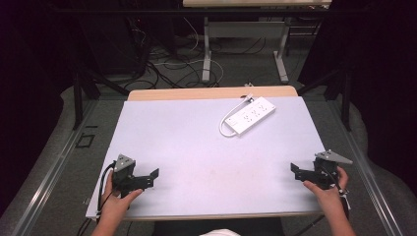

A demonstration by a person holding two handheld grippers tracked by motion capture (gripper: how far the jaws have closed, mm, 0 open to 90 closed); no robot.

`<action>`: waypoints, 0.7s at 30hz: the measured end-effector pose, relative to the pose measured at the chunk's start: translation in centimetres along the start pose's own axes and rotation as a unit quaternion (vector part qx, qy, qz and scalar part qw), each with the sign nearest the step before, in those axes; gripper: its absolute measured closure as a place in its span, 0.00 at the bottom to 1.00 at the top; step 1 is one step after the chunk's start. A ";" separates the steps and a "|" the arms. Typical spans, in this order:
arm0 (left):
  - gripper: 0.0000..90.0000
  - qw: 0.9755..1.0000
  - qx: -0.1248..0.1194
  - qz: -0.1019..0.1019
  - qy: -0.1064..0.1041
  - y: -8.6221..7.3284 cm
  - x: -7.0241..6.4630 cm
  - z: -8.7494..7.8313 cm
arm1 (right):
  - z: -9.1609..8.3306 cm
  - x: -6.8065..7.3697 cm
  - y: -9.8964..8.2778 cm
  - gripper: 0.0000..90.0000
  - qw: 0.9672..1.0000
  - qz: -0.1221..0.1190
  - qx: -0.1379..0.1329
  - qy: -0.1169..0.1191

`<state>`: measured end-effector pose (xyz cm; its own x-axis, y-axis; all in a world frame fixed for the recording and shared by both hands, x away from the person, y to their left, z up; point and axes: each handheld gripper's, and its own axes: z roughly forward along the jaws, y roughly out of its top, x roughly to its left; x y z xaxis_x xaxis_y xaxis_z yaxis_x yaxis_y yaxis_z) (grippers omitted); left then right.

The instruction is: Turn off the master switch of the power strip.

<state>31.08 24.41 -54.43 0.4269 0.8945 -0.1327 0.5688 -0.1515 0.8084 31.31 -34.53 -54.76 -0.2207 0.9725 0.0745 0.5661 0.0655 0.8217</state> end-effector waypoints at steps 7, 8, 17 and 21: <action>0.01 1.000 -0.001 0.007 0.002 -0.3 -0.1 0.1 | -0.4 1.1 0.3 0.00 0.999 -0.032 -0.005 -0.008; 0.01 1.000 0.000 0.006 0.000 -0.4 0.0 0.0 | -0.4 1.1 0.3 0.00 0.999 -0.032 -0.005 -0.008; 0.01 1.000 -0.003 0.000 -0.001 -0.5 0.1 -0.2 | -0.3 2.4 0.7 0.00 0.999 -0.042 -0.024 -0.001; 0.01 1.000 -0.005 -0.005 -0.003 -0.6 0.2 -0.3 | -0.5 2.7 0.9 0.00 0.999 -0.049 -0.008 0.012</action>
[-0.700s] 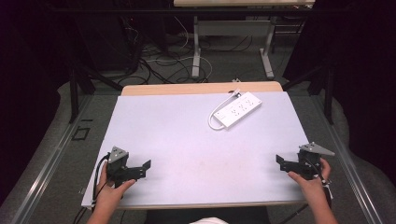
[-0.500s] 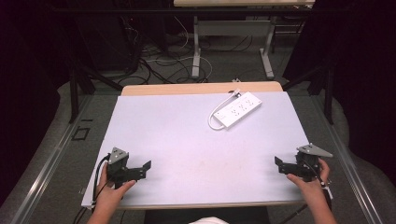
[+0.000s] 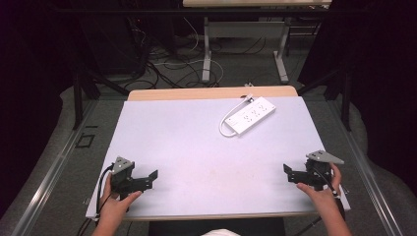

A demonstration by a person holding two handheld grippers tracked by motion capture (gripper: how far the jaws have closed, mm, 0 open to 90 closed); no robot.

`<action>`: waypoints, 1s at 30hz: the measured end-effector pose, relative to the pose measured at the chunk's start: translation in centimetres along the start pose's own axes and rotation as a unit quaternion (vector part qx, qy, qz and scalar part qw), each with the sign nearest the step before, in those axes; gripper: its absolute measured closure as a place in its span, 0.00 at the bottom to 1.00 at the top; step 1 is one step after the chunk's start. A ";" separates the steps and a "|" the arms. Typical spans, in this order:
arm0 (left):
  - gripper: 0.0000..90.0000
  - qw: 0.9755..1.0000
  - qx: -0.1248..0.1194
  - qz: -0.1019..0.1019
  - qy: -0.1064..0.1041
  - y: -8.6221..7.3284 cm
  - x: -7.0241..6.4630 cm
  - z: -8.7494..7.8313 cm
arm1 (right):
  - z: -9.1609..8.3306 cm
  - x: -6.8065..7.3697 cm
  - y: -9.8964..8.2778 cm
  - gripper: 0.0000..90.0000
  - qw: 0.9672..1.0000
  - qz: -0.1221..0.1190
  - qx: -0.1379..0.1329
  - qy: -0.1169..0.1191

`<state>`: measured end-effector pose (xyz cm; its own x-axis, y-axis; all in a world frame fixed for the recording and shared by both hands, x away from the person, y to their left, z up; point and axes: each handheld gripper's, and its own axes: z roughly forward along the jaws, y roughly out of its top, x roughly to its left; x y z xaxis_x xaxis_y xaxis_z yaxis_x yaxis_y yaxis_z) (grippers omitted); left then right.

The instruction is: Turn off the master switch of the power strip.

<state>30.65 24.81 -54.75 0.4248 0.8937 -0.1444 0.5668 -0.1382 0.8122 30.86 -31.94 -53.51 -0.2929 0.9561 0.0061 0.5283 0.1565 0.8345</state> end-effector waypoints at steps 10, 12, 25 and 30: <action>0.01 1.000 -0.007 -0.004 -0.005 0.1 0.0 -0.2 | 0.1 1.2 0.8 0.00 1.000 -0.008 0.012 0.017; 0.01 1.000 -0.007 -0.003 -0.004 0.0 -0.1 -0.2 | 0.1 1.3 1.0 0.00 1.000 -0.011 0.013 0.022; 0.01 1.000 -0.002 0.003 -0.001 -0.1 -0.2 -0.2 | 0.7 2.1 1.9 0.02 0.999 -0.014 0.024 0.038; 0.02 1.000 0.003 0.009 0.004 -0.1 -0.3 -0.1 | 1.0 2.5 2.2 0.02 0.998 -0.018 0.029 0.046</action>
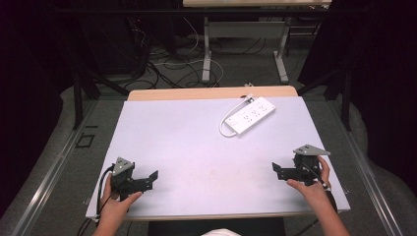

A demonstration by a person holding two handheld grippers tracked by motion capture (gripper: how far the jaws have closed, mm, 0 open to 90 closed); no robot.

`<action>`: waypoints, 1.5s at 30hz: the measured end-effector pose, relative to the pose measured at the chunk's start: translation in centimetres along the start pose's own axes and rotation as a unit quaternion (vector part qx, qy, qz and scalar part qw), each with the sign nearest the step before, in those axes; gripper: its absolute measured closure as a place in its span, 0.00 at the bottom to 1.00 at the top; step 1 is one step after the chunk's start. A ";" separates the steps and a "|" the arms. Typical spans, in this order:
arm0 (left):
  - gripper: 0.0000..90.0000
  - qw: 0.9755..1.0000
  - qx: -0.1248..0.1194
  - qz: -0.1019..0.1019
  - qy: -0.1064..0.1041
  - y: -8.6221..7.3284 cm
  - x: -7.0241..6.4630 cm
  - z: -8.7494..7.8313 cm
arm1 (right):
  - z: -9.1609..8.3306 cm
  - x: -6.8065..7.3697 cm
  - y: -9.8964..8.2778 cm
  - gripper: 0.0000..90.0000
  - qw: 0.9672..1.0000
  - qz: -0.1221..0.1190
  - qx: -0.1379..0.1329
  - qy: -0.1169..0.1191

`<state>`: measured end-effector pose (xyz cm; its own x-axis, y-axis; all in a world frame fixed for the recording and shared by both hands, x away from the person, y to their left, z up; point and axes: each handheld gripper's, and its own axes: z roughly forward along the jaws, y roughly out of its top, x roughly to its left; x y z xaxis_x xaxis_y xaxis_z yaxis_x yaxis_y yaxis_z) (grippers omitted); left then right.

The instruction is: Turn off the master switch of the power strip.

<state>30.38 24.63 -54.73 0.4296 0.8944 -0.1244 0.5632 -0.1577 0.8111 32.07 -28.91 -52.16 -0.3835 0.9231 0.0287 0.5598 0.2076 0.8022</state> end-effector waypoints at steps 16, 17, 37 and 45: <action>0.02 1.000 -0.001 -0.005 0.000 0.0 0.0 0.0 | 0.7 1.4 2.0 0.02 0.999 -0.026 0.012 0.018; 0.02 1.000 -0.001 -0.004 0.000 0.0 0.0 0.0 | 0.8 1.5 2.2 0.03 0.999 -0.027 0.013 0.018; 0.03 1.000 0.001 -0.004 0.001 0.0 0.0 0.0 | 1.3 2.7 5.9 0.05 0.997 -0.057 0.030 0.031; 0.03 1.000 0.002 -0.003 0.001 0.0 0.0 0.0 | 1.7 3.0 7.1 0.07 0.997 -0.061 0.038 0.035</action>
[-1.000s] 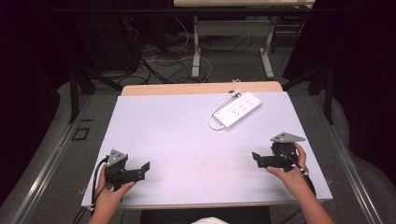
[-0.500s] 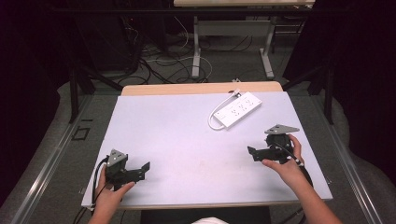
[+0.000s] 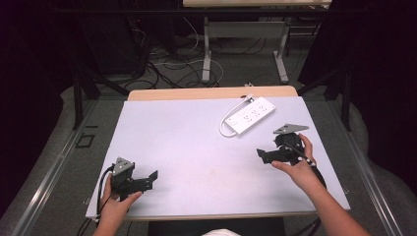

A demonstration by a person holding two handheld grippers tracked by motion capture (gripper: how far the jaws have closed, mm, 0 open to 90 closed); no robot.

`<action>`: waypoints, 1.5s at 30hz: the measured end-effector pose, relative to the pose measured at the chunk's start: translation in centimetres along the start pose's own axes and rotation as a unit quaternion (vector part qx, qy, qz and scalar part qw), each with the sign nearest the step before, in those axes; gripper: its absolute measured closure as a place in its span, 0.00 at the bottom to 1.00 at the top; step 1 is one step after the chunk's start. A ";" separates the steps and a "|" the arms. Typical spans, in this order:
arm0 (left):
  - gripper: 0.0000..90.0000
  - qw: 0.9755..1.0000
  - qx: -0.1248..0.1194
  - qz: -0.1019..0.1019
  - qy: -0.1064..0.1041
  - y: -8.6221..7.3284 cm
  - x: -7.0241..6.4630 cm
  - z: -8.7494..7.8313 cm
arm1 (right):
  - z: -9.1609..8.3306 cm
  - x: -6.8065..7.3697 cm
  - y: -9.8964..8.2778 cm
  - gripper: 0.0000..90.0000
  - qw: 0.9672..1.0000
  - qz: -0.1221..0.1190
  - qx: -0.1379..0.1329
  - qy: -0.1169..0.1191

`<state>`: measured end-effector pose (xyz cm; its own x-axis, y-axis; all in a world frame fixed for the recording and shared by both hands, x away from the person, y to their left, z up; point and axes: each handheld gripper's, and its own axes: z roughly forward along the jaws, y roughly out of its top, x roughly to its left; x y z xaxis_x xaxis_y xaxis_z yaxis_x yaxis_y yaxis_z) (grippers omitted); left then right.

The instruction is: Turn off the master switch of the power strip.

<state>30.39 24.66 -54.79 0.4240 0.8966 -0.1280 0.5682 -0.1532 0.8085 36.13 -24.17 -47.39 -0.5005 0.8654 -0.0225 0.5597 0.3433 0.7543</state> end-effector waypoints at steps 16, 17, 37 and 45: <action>0.04 1.000 0.000 0.000 0.001 0.0 0.0 0.0 | 1.1 0.2 2.6 0.07 1.000 -0.006 0.016 0.000; 0.04 1.000 0.000 0.000 0.001 0.0 0.0 0.0 | 1.1 0.2 2.7 0.07 1.000 -0.007 0.018 0.001; 0.04 1.000 0.000 -0.001 0.002 0.0 0.1 0.0 | 2.6 -0.3 5.7 0.08 0.999 -0.008 0.032 -0.002; 0.04 1.000 0.000 -0.001 0.002 0.0 0.1 0.0 | 3.2 -0.7 6.8 0.10 0.999 -0.009 0.042 -0.007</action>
<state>30.44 24.71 -54.85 0.4200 0.8984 -0.1286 0.5697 -0.1507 0.8079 42.41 -21.22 -44.32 -0.5021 0.8636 -0.0464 0.6040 0.3885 0.6959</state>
